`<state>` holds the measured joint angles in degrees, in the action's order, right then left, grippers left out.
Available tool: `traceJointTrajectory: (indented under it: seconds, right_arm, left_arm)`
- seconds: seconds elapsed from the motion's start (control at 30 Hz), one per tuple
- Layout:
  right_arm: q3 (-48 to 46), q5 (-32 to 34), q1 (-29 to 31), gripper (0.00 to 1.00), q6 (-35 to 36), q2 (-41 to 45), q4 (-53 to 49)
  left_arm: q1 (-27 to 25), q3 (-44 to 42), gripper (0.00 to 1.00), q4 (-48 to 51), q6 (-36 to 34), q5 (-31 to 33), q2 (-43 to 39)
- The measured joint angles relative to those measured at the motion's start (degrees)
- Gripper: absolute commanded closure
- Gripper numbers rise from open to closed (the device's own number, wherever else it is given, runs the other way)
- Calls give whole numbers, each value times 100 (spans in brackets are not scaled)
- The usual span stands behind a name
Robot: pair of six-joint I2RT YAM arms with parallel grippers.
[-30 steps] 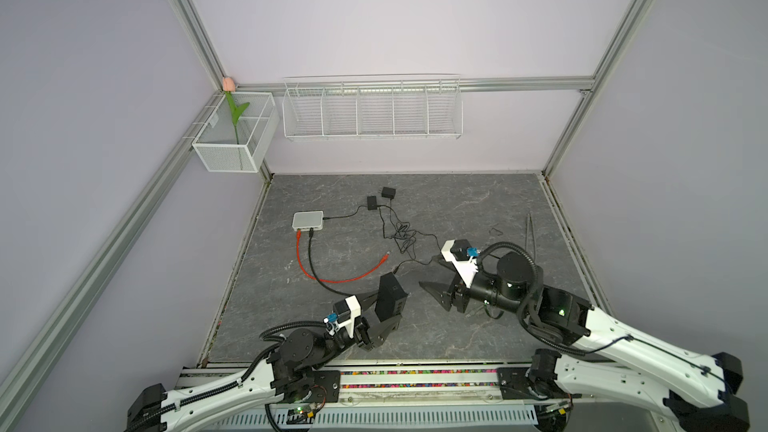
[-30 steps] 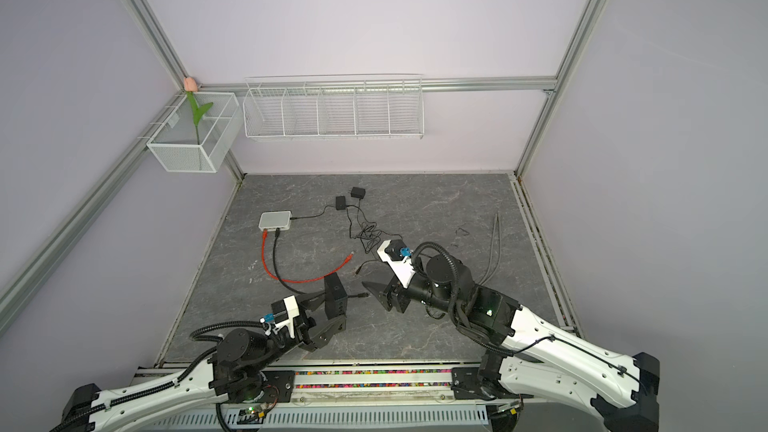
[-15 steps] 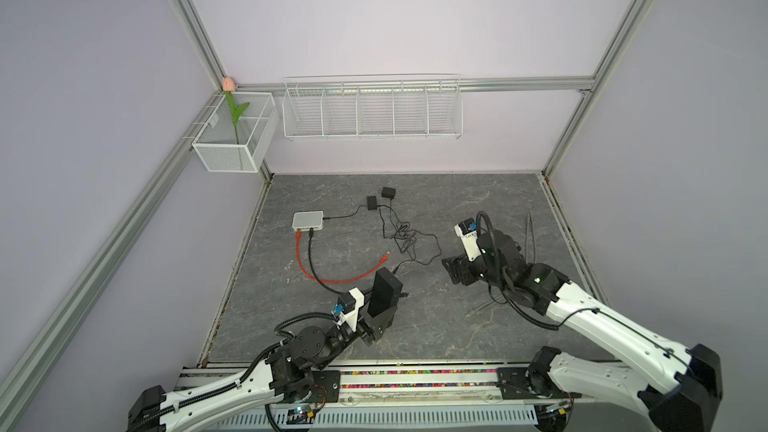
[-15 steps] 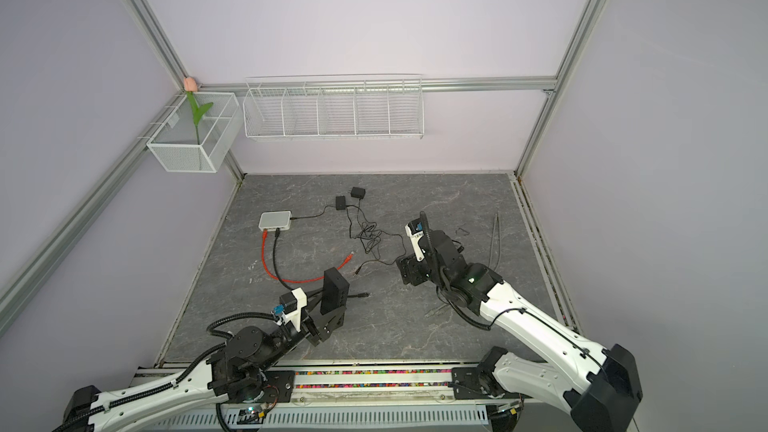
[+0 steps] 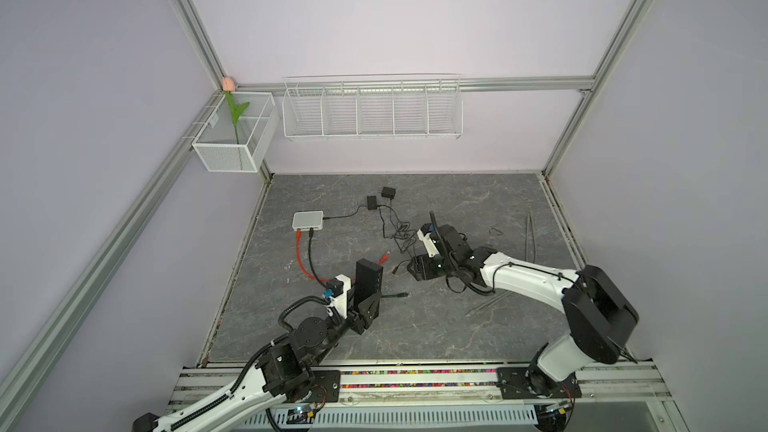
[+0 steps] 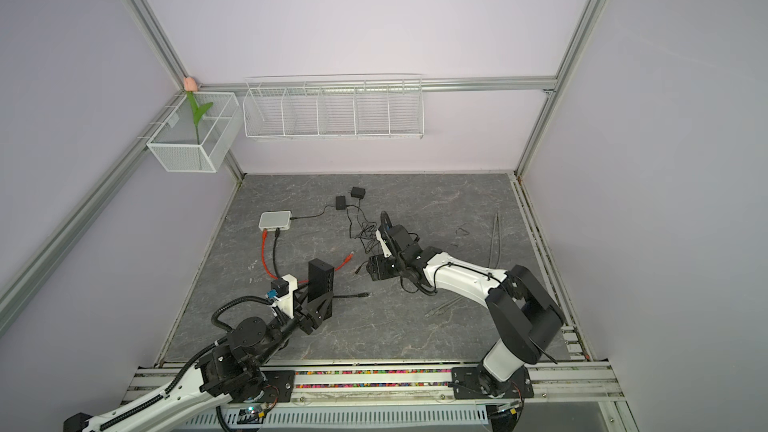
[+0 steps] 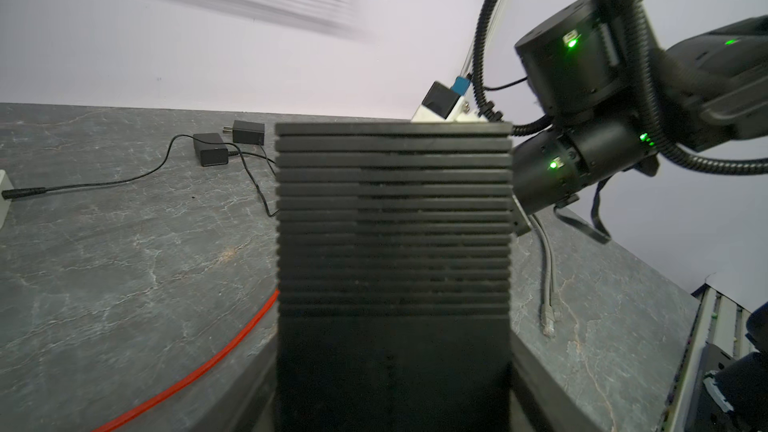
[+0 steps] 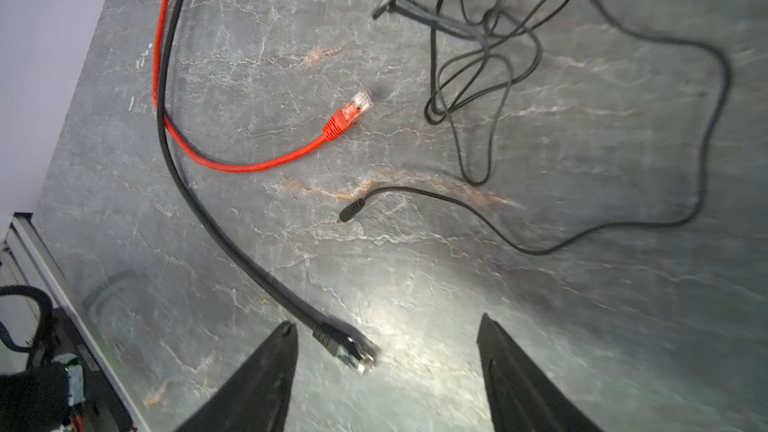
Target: Insert the plug into the switch port
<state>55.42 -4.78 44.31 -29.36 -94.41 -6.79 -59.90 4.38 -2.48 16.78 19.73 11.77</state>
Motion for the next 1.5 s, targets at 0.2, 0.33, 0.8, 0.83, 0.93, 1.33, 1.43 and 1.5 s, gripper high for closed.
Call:
traceJointTrajectory:
  seconds: [0.2,0.33,0.8,0.83,0.93,1.33,1.43,1.5]
  right_arm:
    - [485,262,323,33,-732,-791,247]
    - [708,444,490,35,-1143,-1185,511]
    - [896,984,531,52,-1781,-1740,933]
    - [918,988,535,53,-1805,-1781,992]
    - [925,988,553,58,-1858,-1821,1088]
    - [721,1019,581,90,-2127,-1969,1709]
    - [603,1088,577,94,-2258,-1967,1952]
    - [535,1128,577,94,-2315,-1950,2048]
  left_arm:
    - [2,28,100,474,76,98,-492]
    - [7,35,100,756,81,149,-767]
    - [7,63,100,1047,81,175,-968]
    - [7,63,100,1045,81,173,-968]
    - [7,63,100,1036,81,175,-968]
    - [7,63,100,916,81,175,-968]
    - [7,63,100,916,81,173,-968]
    - [7,63,100,916,81,173,-968]
